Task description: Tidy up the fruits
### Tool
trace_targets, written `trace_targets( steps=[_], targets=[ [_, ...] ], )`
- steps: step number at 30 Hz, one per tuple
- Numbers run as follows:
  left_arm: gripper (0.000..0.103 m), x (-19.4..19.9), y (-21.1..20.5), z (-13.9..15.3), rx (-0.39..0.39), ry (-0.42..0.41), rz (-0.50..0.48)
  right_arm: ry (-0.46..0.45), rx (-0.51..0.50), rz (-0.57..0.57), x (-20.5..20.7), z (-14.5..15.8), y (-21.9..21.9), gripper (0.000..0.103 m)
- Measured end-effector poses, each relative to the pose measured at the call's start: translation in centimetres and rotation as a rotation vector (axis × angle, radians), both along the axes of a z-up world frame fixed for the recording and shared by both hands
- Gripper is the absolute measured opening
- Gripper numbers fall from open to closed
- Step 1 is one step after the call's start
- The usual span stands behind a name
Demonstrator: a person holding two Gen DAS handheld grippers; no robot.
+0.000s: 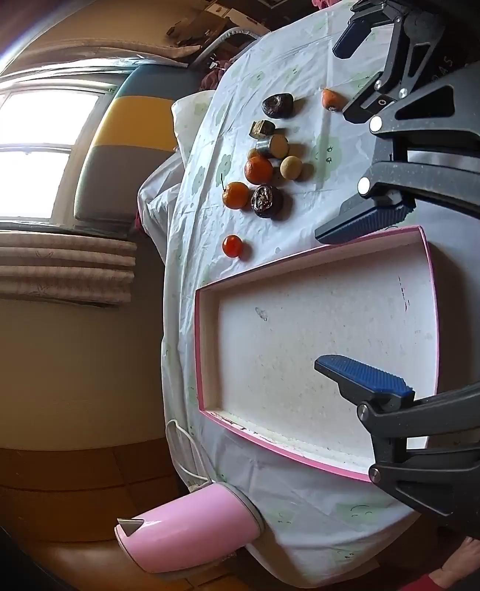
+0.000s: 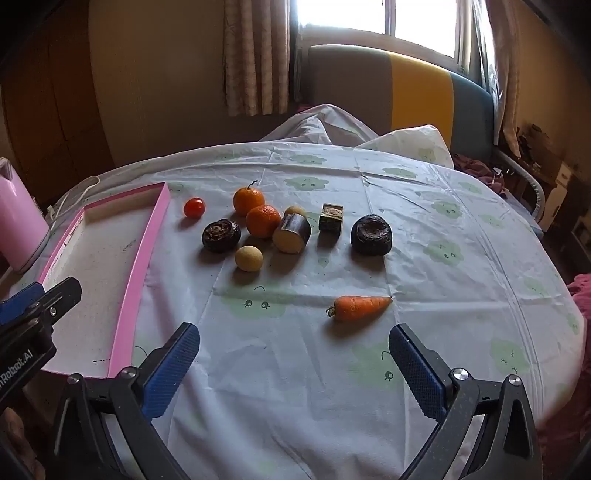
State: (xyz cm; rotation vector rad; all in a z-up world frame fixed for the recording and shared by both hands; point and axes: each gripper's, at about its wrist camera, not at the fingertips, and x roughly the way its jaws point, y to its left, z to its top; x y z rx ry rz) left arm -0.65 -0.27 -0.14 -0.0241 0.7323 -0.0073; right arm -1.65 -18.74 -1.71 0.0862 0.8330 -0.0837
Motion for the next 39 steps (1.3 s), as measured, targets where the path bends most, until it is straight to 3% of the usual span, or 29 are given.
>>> trace_targets(
  steps=[1, 6, 10, 12, 22, 39],
  targets=[
    [0.063, 0.9, 1.4, -0.1, -0.044, 0.046, 0.021, 0.0, 0.015, -0.003, -0.1, -0.1, -0.4, 0.103],
    [0.063, 0.8, 1.3, -0.1, -0.016, 0.033, 0.023, 0.018, -0.039, -0.01, 1.2, 0.6, 0.1, 0.103],
    [0.064, 0.9, 1.7, -0.2, -0.007, 0.054, 0.042, 0.005, -0.107, 0.032, -0.6, -0.2, 1.6, 0.103],
    [0.063, 0.9, 2.0, -0.2, -0.039, 0.063, 0.032, 0.013, -0.098, 0.025, -0.5, -0.3, 1.3, 0.103],
    [0.063, 0.8, 2.0, -0.1, -0.057, 0.05, 0.0, -0.017, -0.088, 0.029, -0.4, 0.5, 1.7, 0.103],
    [0.063, 0.4, 2.0, 0.3, -0.041, 0.027, -0.01, -0.036, -0.088, 0.039, -0.6, 1.0, 1.6, 0.103]
  ],
)
